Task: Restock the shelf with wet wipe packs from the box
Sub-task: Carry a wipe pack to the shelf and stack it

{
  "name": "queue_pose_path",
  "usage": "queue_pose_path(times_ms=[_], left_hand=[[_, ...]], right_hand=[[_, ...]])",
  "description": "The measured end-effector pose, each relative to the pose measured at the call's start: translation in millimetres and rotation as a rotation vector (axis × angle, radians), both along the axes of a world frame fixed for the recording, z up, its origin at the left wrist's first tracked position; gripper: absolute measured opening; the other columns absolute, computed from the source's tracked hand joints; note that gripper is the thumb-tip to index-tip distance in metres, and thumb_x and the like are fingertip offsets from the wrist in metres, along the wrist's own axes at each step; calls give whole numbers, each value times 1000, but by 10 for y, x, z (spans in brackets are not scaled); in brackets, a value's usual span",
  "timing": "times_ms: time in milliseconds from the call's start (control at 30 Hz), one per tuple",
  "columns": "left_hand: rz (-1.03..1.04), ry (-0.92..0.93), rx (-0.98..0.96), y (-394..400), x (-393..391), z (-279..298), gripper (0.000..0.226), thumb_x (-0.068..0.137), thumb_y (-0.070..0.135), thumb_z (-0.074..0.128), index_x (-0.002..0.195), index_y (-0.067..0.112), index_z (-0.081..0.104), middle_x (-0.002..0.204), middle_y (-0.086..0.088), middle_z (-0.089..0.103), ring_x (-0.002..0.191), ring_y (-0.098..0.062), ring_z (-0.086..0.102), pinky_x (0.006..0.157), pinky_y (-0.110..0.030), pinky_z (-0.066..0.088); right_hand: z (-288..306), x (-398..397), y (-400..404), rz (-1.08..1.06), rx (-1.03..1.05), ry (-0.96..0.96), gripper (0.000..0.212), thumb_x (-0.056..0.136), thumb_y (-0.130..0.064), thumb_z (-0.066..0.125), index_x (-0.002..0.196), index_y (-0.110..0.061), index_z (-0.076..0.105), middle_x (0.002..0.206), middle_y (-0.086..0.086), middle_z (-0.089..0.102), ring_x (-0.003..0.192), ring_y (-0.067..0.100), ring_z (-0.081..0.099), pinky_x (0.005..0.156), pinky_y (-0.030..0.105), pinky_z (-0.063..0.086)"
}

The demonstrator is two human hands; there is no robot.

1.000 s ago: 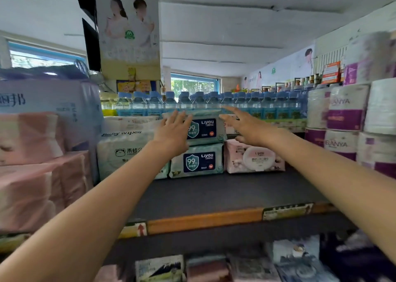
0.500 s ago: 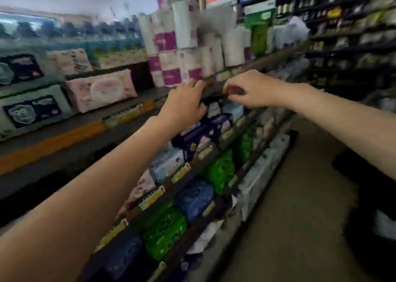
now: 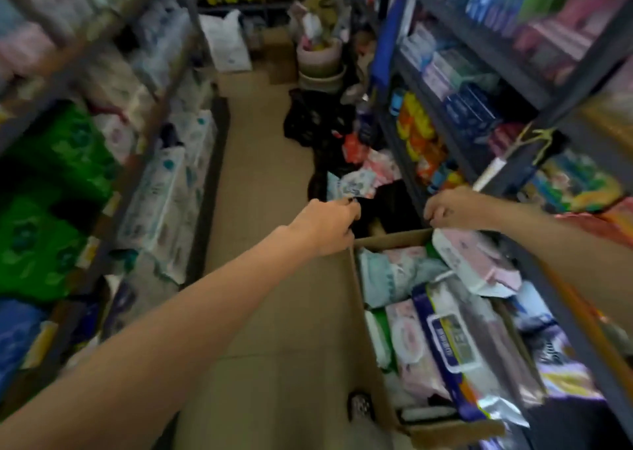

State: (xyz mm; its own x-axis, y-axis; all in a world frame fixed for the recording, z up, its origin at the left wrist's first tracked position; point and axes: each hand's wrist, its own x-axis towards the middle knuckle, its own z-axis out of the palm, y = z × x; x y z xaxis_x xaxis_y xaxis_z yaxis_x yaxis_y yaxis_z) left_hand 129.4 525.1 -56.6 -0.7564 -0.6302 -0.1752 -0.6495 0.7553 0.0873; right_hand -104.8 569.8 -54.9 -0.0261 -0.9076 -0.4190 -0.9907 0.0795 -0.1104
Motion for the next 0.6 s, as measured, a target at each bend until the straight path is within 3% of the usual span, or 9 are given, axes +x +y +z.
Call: queue_pose_path(times_ms=[133,267,400,500,600], left_hand=[[-41,-44,121,-238,-864,-477,32,91,23,45,122,12,45,120,-8,53,107,-30,56,88,-42,46],[13,-82,220,-420,-1316,-1009,34,92,21,41,125,13,44,123,-10,54,110,-30,55,85,-37,43],[210,-90,355,-607,-1373,-1662,37,90,19,45,127,14,47,123,-10,58,109,-31,57,84,-34,45],[382,-29,459,-717,-1328,-2039,34,89,11,43,121,5,54,121,-16,60,107,-31,58,88,-35,46],[501,58,528,-780,-1264,-2278,39,91,14,34,118,-4,56,116,-23,61,101,-33,60,88,-36,44]], right_hand=[[-697,-724,-36,-81,148,-19,23,89,-12,51,105,-5,67,110,9,66,106,26,61,88,29,44],[-1284,-1032,-211,-174,263,-72,29,94,-14,45,114,-2,62,117,14,61,111,27,57,78,25,36],[-1926,-1014,-499,-149,307,-184,31,92,-15,50,119,-2,58,121,15,60,113,31,55,85,30,40],[-2534,-866,-749,-126,295,-294,34,92,-21,54,121,-4,57,124,14,58,113,30,55,92,34,43],[-2990,-592,-1041,-245,248,-417,40,91,-25,56,125,-3,53,125,16,57,114,30,54,94,37,44]])
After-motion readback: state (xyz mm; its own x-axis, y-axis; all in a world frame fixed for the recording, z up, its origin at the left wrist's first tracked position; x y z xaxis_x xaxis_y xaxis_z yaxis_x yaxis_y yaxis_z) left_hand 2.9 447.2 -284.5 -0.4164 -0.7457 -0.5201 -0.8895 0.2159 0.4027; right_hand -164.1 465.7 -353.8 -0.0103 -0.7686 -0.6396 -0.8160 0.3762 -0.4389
